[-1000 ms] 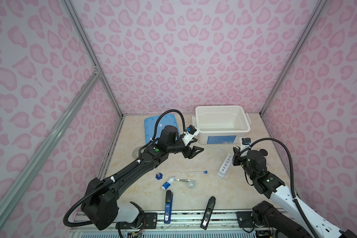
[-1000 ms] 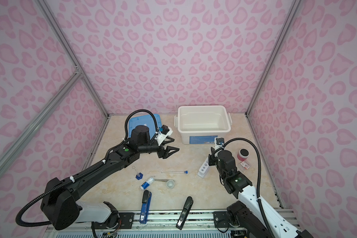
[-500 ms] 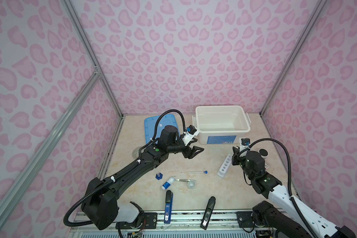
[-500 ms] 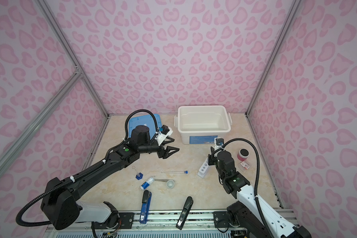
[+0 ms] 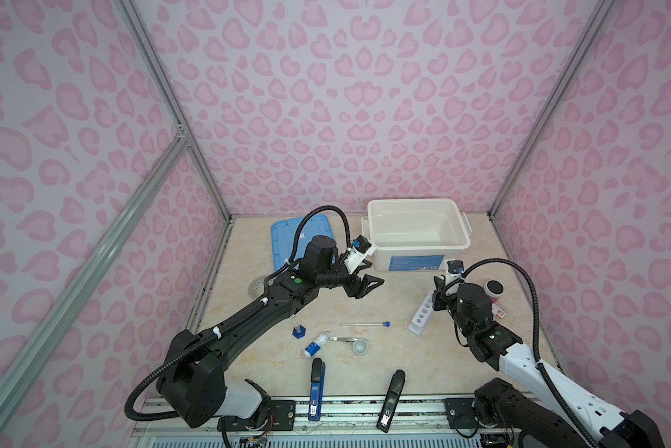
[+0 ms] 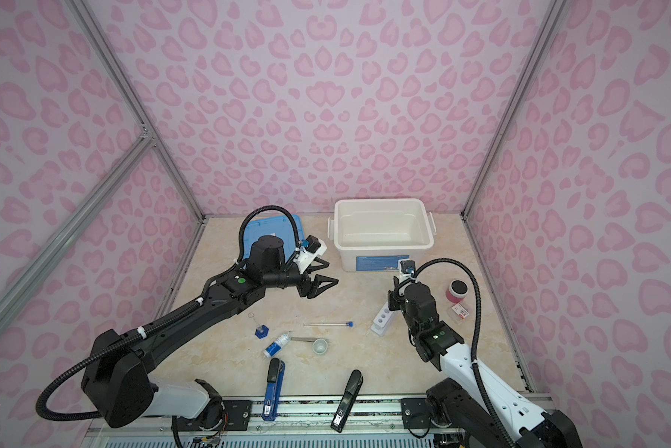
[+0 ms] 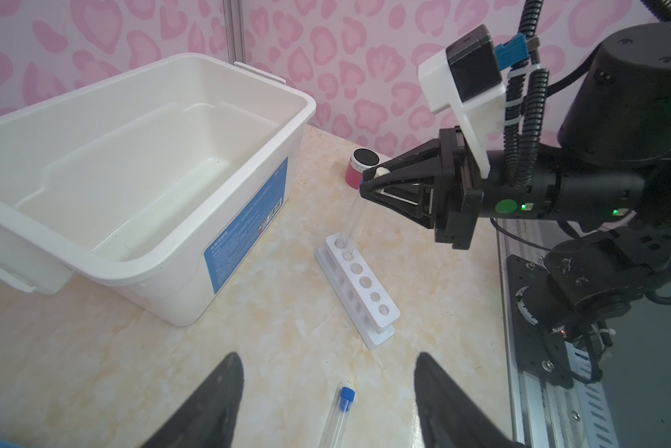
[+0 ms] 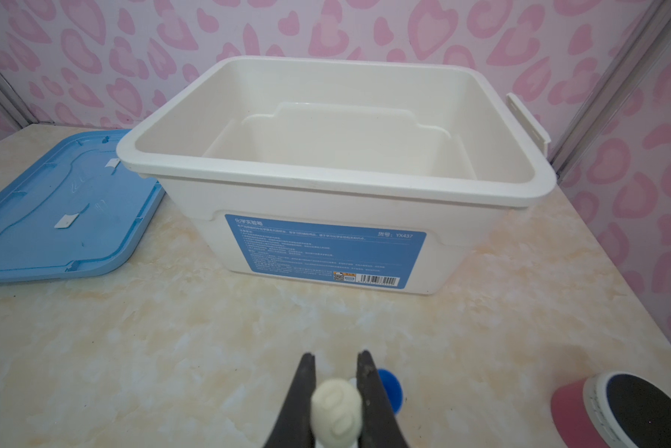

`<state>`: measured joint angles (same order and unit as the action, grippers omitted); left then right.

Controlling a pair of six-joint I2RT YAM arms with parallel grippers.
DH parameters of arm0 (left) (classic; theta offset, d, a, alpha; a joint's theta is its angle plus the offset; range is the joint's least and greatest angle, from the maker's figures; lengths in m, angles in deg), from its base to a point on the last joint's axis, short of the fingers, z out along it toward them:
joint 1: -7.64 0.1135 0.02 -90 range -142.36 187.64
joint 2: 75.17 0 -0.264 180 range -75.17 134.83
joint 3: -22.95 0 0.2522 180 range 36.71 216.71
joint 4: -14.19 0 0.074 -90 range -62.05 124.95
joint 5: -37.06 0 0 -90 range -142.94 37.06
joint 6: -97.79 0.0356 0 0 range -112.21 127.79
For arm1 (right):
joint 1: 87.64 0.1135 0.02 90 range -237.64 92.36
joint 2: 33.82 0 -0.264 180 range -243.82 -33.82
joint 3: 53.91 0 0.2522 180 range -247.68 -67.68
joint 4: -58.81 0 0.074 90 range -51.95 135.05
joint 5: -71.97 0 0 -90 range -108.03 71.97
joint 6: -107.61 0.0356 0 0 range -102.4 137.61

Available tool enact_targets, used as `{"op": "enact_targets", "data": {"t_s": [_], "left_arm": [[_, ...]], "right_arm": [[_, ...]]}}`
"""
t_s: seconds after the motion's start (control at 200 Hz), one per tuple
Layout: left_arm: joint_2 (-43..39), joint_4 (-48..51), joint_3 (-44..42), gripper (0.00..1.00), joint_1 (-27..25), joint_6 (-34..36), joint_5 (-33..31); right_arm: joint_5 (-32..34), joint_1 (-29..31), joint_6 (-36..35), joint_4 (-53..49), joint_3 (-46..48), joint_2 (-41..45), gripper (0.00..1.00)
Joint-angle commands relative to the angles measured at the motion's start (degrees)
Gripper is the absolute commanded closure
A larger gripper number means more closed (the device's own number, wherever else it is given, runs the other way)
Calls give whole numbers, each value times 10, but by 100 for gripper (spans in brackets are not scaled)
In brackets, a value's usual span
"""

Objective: Organize the chemistry lab equipment
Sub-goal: 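Lower the tube into the hole beside the blue-capped tube, open right gripper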

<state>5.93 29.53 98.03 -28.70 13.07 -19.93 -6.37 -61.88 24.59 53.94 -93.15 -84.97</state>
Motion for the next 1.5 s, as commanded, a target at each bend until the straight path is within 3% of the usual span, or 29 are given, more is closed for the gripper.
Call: {"op": "enact_targets", "data": {"t_s": [0.0,1.055,1.495], "left_arm": [[5,-15,9,28,1,5,6],[13,-15,6,29,1,4,6],[10,38,12,29,5,36,-1]], "right_arm": [[6,1,-3,19,11,-4,87],[0,1,7,43,36,-29,79],[-29,-1,6,-44,-28,18,76]]}}
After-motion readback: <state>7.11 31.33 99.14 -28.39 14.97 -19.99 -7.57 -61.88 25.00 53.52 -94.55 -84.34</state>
